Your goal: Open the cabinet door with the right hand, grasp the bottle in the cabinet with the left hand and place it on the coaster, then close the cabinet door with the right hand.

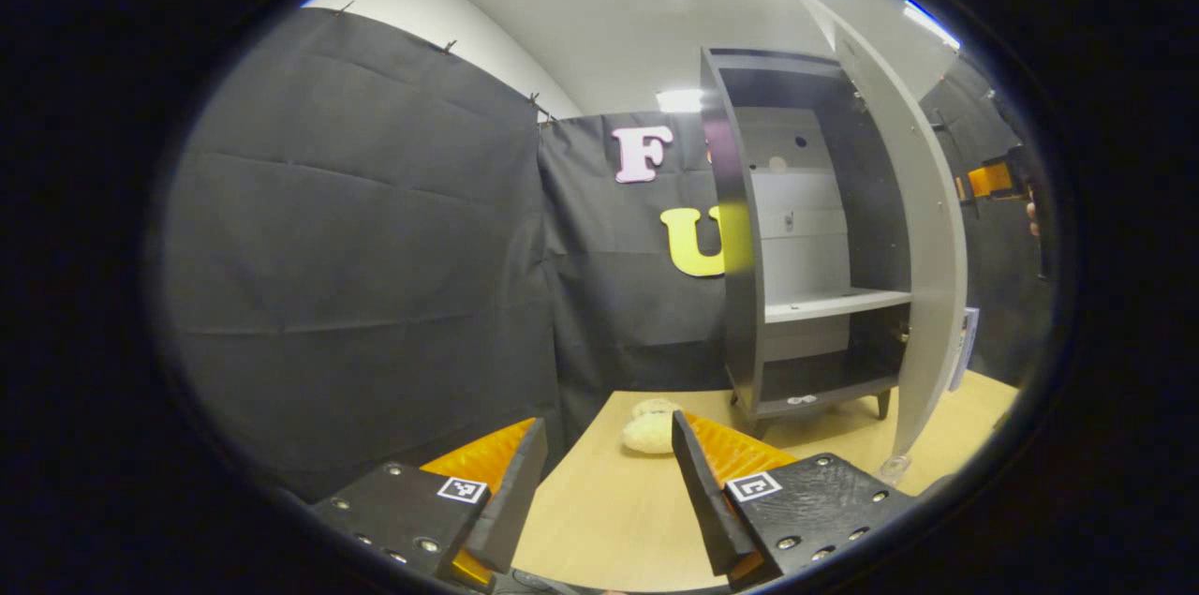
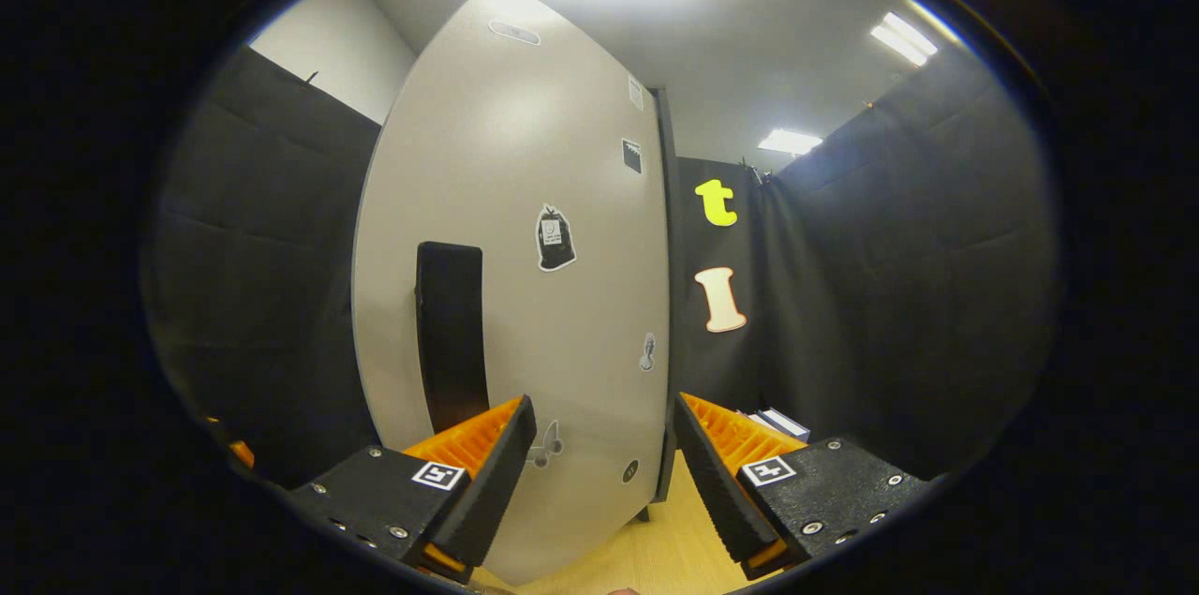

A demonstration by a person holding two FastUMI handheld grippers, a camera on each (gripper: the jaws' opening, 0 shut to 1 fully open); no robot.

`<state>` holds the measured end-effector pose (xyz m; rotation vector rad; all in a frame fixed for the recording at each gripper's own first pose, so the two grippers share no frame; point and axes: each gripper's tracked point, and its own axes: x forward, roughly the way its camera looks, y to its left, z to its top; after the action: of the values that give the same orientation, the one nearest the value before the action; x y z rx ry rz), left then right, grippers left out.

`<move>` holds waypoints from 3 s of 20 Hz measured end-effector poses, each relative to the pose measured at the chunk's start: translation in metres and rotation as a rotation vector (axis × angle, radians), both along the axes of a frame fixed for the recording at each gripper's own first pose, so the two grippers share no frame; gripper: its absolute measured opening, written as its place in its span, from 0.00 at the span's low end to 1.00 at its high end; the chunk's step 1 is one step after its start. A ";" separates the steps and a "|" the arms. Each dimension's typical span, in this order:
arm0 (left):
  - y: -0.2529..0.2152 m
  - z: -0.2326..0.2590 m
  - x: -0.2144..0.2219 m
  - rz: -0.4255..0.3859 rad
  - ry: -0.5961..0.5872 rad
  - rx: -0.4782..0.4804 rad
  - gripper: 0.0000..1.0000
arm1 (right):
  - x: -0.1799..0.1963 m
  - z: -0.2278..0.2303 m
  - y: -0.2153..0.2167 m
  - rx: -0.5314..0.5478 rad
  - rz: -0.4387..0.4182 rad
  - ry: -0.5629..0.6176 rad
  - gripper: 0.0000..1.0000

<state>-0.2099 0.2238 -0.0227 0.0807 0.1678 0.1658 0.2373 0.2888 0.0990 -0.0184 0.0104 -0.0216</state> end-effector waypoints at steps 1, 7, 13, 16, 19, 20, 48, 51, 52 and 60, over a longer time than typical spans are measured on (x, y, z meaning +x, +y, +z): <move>0.003 0.000 -0.002 0.003 0.003 0.001 0.77 | 0.006 -0.002 0.006 0.004 0.012 0.003 0.92; 0.013 0.006 -0.013 -0.003 0.010 -0.004 0.82 | 0.021 -0.014 0.033 0.063 0.060 0.017 0.93; 0.001 0.019 -0.009 -0.051 -0.009 -0.028 0.71 | 0.007 -0.017 0.033 0.045 0.052 0.024 0.93; -0.010 0.025 -0.002 -0.092 -0.022 -0.036 0.71 | -0.006 -0.020 0.025 0.029 0.037 0.027 0.93; -0.023 0.027 0.006 -0.121 -0.024 -0.056 0.71 | -0.018 -0.019 0.013 0.006 0.015 0.020 0.93; -0.029 0.028 0.007 -0.130 -0.026 -0.065 0.71 | -0.022 -0.018 0.010 0.002 0.013 0.010 0.93; -0.224 0.097 0.016 -0.204 -0.075 -0.081 0.77 | -0.092 -0.051 -0.159 0.035 -0.011 0.018 0.93; -0.226 0.099 0.013 -0.193 -0.075 -0.077 0.77 | -0.089 -0.052 -0.164 0.031 -0.005 0.018 0.93; -0.227 0.100 0.013 -0.191 -0.077 -0.070 0.77 | -0.088 -0.052 -0.165 0.027 -0.007 0.018 0.93; -0.220 0.102 0.011 -0.155 -0.083 -0.063 0.77 | -0.085 -0.053 -0.156 0.017 0.018 0.019 0.93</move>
<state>-0.1989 0.0041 0.0788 0.0236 0.0835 0.0096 0.1520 0.1332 0.0460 -0.0020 0.0290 -0.0037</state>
